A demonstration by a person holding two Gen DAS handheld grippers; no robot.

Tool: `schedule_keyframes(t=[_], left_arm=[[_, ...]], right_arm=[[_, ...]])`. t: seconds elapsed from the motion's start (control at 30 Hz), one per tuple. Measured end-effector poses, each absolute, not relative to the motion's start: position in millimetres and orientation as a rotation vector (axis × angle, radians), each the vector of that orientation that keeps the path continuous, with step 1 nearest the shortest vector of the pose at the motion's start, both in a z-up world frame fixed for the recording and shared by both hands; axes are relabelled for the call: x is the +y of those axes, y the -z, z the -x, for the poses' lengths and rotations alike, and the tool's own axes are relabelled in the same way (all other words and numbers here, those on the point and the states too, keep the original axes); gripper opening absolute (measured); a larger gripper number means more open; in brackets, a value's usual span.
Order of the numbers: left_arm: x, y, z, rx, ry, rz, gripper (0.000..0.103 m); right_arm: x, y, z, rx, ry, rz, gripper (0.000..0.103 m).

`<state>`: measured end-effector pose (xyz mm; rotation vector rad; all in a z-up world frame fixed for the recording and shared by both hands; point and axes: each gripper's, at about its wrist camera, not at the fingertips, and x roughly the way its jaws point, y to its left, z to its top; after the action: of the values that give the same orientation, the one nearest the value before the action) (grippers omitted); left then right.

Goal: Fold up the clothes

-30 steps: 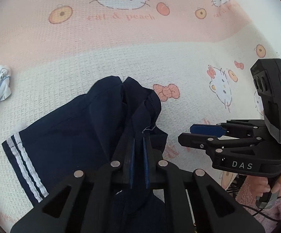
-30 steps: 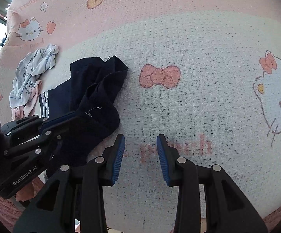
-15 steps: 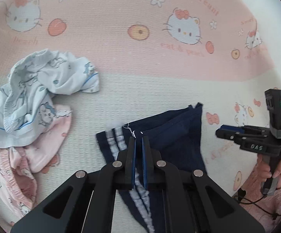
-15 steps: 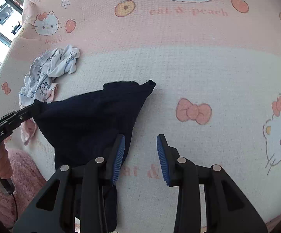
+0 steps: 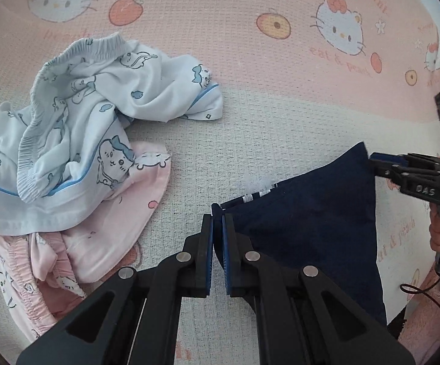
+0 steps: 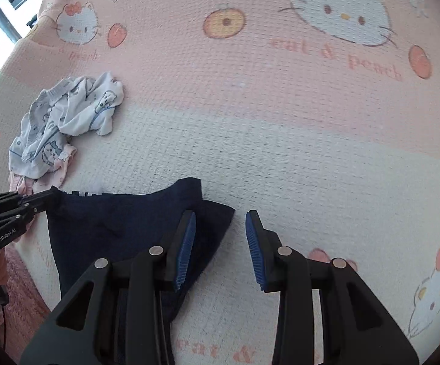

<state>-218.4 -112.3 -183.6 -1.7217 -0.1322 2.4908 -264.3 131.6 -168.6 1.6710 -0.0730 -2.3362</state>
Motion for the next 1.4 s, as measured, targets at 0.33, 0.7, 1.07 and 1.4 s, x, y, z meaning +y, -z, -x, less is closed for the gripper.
schedule_keyframes(t=[0.33, 0.7, 1.07, 1.4], left_arm=[[-103.2, 186.7, 216.4, -0.141, -2.492, 1.69, 0.006], [-103.3, 191.2, 213.1, -0.115, -2.514, 1.707, 0.006], [-106.1, 193.9, 210.8, -0.122, -2.51, 1.714, 0.006], [-100.1, 196.5, 214.1, -0.094, -2.492, 1.708, 0.006]], right_arm=[[111.9, 182.7, 250.4, 0.116, 2.214, -1.73, 0.033], [168.2, 165.0, 269.8, -0.112, 2.35, -1.727, 0.033], [96.1, 173.2, 271.4, 0.235, 2.26, -1.603, 0.032], [101.4, 179.9, 268.5, 0.118, 2.15, -1.666, 0.033]])
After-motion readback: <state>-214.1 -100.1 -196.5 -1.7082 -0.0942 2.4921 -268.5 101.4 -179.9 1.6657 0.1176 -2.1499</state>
